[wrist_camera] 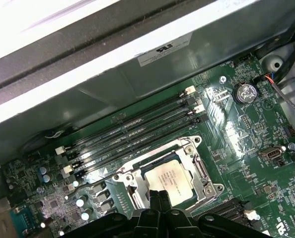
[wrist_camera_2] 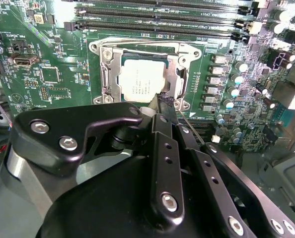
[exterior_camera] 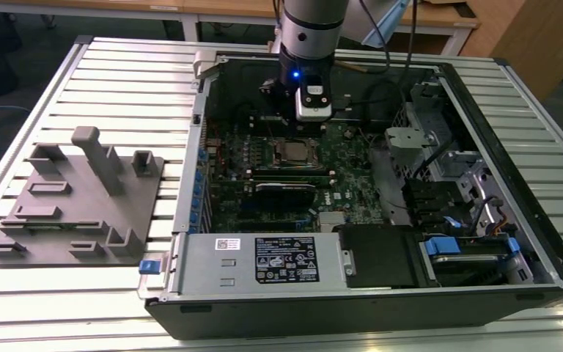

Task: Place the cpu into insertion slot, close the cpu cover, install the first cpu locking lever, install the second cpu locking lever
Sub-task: 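Close the cpu cover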

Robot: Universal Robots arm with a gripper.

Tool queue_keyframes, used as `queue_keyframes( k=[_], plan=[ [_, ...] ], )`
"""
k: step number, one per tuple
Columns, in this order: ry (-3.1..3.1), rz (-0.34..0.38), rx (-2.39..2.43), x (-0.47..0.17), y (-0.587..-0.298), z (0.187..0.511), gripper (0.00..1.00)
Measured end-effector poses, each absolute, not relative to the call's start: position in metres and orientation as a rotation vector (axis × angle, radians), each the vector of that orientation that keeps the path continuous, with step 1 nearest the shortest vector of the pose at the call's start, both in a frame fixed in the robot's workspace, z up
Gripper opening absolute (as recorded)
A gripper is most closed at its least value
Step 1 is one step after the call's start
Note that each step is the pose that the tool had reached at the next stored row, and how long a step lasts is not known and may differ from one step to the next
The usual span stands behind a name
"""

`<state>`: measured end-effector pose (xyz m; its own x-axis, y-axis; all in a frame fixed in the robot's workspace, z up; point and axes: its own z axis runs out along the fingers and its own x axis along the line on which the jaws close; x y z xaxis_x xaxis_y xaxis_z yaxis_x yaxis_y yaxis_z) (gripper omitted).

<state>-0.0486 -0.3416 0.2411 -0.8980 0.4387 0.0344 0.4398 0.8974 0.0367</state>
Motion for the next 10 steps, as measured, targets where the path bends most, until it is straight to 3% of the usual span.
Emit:
queue_keyframes(
  k=[10],
  plan=[
    [-3.04, -0.068, -0.683, -0.0486, -0.3416, 0.2411, 0.11]
  ],
)
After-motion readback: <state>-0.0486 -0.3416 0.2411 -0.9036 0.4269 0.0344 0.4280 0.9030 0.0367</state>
